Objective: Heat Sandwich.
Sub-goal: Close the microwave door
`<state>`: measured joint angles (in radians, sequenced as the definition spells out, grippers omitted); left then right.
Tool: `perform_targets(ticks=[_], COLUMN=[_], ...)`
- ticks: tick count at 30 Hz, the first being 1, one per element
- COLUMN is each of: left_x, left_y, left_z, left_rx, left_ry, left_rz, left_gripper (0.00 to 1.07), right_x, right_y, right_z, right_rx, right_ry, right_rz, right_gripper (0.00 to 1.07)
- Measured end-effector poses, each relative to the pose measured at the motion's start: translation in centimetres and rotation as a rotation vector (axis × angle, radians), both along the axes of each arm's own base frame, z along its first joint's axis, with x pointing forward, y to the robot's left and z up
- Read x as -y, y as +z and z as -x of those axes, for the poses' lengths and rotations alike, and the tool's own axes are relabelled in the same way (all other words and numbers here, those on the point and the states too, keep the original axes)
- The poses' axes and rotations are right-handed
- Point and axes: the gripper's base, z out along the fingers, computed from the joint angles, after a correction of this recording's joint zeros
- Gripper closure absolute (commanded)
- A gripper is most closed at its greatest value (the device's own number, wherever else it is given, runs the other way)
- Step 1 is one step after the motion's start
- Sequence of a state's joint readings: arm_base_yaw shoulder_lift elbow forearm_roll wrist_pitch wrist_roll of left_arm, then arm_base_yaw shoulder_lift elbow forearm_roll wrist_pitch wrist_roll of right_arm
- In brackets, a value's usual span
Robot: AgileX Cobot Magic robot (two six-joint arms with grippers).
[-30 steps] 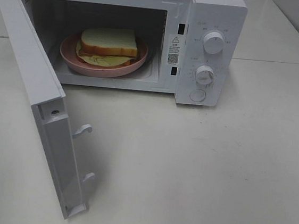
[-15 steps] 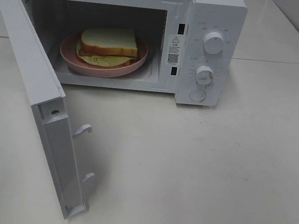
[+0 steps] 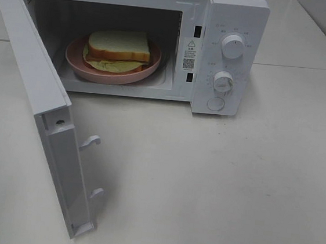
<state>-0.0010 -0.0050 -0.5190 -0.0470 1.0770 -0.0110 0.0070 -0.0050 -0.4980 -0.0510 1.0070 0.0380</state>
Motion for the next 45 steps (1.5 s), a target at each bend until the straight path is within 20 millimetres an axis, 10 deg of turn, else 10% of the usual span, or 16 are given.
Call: perform_targets(ticks=[45], left_x=[0.0], left_y=[1.0], left_z=[-0.3], left_rx=[0.007], left_ry=[0.001], left_rz=[0.006], left_gripper=[0.2], right_x=[0.0], right_y=[0.0], right_z=[0.0], right_rx=[0.001], right_ry=[0.0], right_rz=[0.0], right_gripper=[0.32])
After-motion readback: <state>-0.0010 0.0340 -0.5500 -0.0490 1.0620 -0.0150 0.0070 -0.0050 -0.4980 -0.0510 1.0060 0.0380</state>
